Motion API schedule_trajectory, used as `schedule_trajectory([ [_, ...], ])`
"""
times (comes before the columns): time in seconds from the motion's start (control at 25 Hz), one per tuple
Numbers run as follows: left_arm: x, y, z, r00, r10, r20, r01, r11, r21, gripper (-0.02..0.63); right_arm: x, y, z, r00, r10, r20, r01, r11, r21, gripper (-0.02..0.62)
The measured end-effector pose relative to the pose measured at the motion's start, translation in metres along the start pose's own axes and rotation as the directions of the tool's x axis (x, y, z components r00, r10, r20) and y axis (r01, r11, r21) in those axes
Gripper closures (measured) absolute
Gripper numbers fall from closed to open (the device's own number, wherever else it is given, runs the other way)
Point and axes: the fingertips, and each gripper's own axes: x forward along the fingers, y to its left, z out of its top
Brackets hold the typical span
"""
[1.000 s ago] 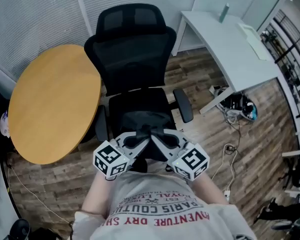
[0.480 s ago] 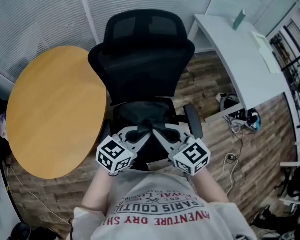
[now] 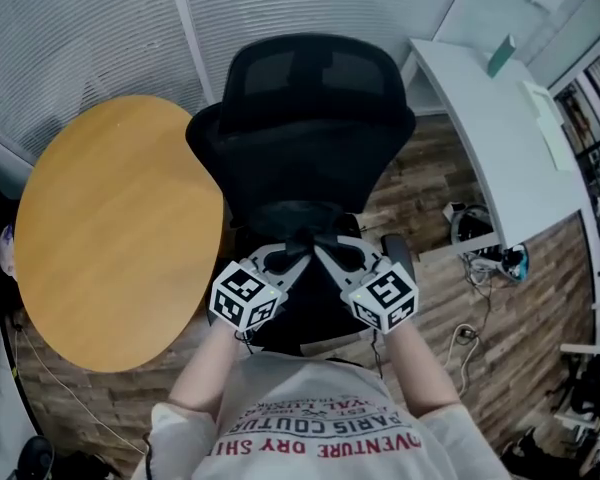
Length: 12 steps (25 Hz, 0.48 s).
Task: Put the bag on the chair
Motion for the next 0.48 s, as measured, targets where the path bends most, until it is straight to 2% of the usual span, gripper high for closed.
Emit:
schedule_trajectory([
  [0.2, 0.013, 0.021, -0.024, 1.0, 0.002, -0.024, -0.001, 1.0, 0.01, 0.551, 0.018, -0.012, -0.027, 0.999, 0.008, -0.046, -0.007, 1.0, 0.029, 0.548],
  [0.48, 0.023, 0.034, -0.031, 1.0, 0.013, 0.02, -0.014, 0.999, 0.039, 0.551, 0.024, -0.021, -0.04, 0.999, 0.034, -0.039, -0.03, 0.994, 0.108, 0.545],
])
